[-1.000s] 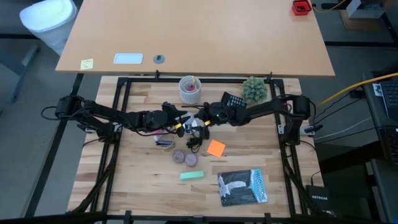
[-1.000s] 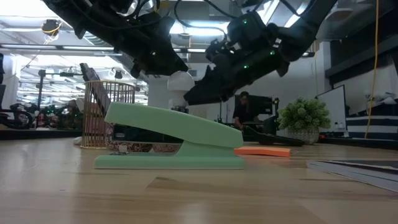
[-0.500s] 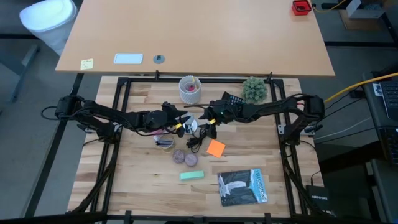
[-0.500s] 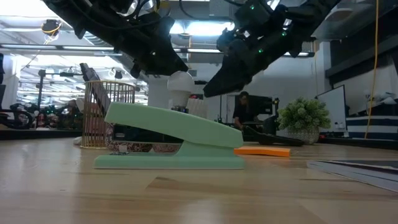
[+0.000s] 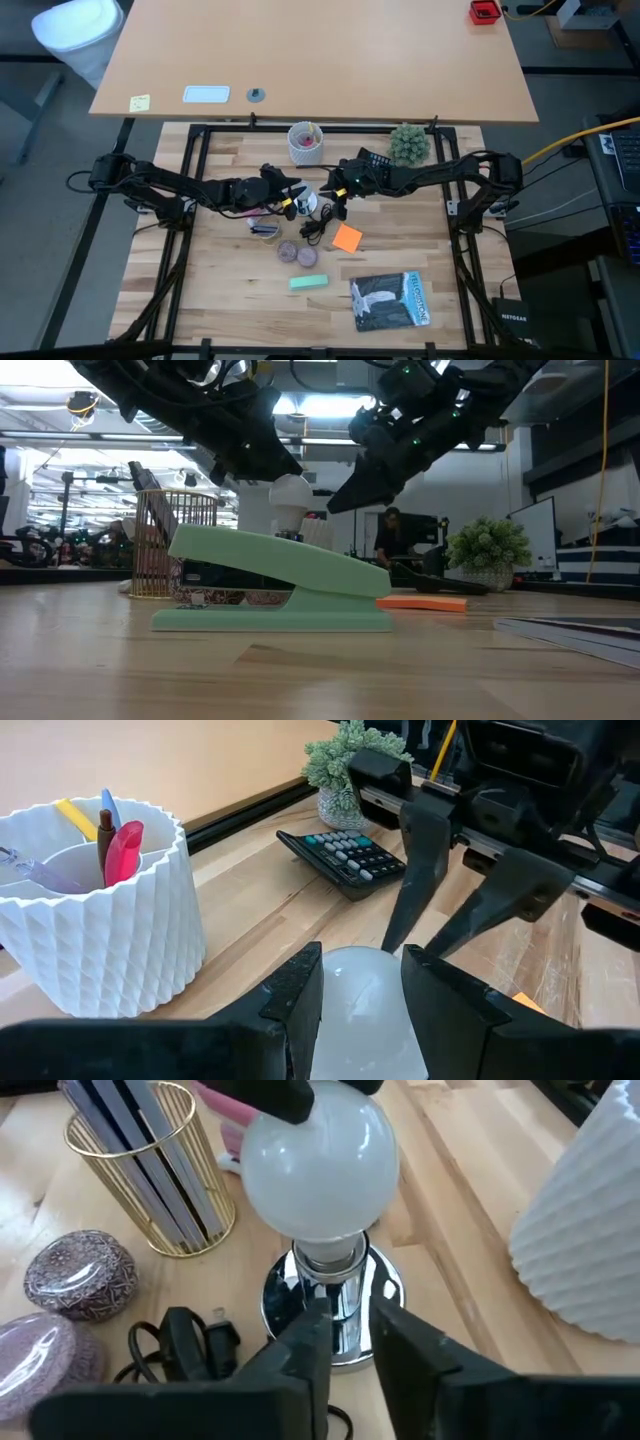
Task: Screw lightbulb
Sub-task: Insert the white lightbulb into the silver lamp
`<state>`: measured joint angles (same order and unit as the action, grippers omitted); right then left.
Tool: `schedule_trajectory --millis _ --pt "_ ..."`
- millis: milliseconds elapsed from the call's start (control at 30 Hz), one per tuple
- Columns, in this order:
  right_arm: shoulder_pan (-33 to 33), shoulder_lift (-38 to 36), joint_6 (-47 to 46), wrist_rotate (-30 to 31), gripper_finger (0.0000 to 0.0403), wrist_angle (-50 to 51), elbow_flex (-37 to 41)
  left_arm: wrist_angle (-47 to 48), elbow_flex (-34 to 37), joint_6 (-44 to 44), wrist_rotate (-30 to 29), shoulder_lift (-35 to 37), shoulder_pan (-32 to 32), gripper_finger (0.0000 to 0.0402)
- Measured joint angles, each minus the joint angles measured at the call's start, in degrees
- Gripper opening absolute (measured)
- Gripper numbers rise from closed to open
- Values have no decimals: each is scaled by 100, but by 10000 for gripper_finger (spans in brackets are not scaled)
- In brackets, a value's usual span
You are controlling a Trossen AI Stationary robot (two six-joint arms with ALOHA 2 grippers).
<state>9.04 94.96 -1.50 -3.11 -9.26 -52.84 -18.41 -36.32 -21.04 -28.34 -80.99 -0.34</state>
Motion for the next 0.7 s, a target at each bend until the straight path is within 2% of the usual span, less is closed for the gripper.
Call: schedule_trajectory --millis 300,533,700 --pt "0 0 -13 151 8 -55 0 4 0 0 0 0 0 129" --pt "0 0 24 212 14 -214 0 4 0 0 0 0 0 129" --pt "0 2 44 212 5 -716 -2 4 0 0 -2 0 0 129"
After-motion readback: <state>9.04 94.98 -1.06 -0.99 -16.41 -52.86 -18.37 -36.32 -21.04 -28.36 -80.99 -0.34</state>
